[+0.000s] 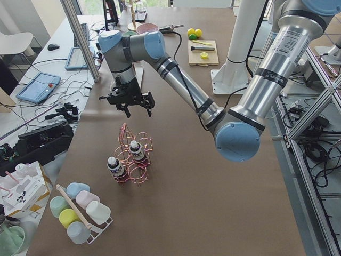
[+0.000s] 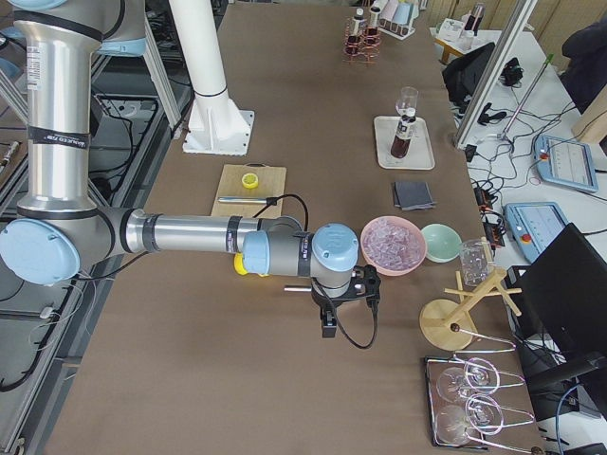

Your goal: Take tea from basket to plate

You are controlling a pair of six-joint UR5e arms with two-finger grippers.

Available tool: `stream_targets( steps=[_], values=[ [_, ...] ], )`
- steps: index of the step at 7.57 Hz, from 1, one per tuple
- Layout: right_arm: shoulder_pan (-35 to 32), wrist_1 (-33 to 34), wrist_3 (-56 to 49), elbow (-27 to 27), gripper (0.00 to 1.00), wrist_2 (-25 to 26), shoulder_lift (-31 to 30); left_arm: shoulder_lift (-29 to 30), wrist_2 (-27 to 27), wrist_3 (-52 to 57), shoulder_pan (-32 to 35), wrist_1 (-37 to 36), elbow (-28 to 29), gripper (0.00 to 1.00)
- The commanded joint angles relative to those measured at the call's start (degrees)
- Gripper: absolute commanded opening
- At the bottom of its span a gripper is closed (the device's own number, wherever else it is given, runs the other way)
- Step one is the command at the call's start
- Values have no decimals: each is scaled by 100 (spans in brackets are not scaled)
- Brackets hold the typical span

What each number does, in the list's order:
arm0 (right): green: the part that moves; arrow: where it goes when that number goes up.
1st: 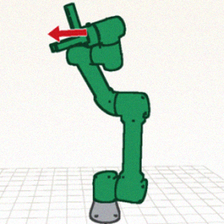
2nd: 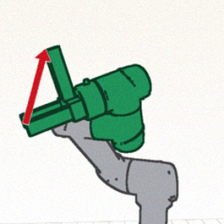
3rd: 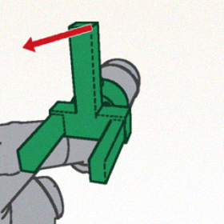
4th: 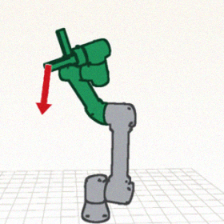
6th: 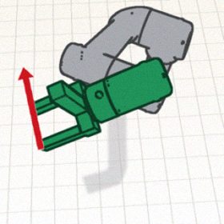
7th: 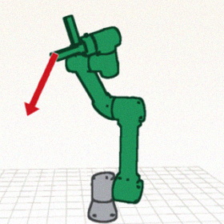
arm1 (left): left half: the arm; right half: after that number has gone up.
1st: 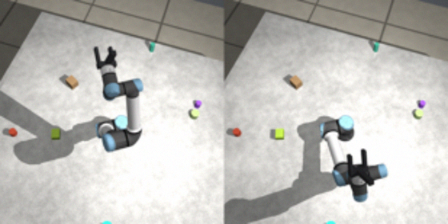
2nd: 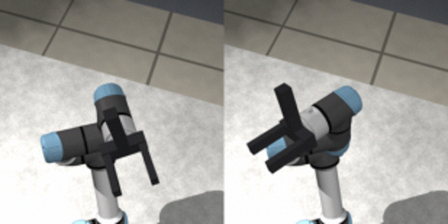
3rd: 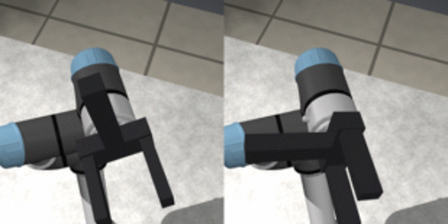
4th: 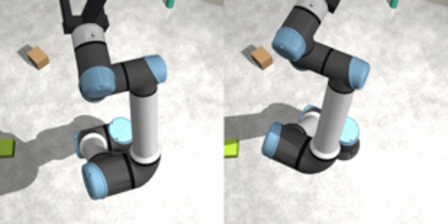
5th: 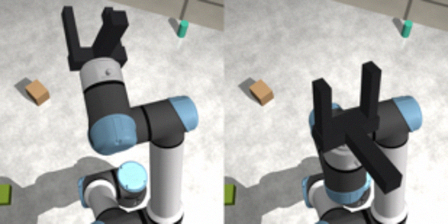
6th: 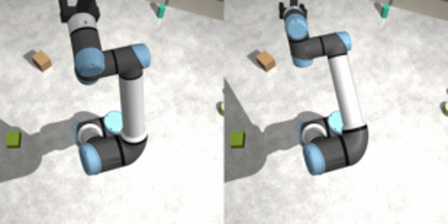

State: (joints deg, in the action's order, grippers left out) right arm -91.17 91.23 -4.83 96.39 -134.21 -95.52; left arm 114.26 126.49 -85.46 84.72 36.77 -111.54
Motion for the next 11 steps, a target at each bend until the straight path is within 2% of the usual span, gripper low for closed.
stream_targets(
  steps=[1, 2, 4, 6, 7, 8, 11],
  values=[
    [3, 0, 0, 12, 100, -9, 7, -841, 359, 317, 150, 144, -859, 98],
    [3, 0, 0, 12, 100, -9, 7, -1149, 368, 764, 376, 294, -860, 98],
    [3, 0, 0, 20, 100, -18, -2, -1729, 368, 2359, 641, 489, -598, 98],
    [3, 0, 9, 12, 100, -18, -2, -1907, 377, 4004, 1063, 577, -46, 98],
    [3, 0, 9, 12, 100, -35, -2, -2186, 577, 4298, 1185, 821, 0, 98],
    [11, 0, 9, 12, 100, -44, 7, -2546, 674, 4484, 1230, 1371, 36, 98],
    [11, 0, 9, 3, 100, -44, 16, -2698, 544, 4660, 1213, 2708, 694, 98]
  ],
)
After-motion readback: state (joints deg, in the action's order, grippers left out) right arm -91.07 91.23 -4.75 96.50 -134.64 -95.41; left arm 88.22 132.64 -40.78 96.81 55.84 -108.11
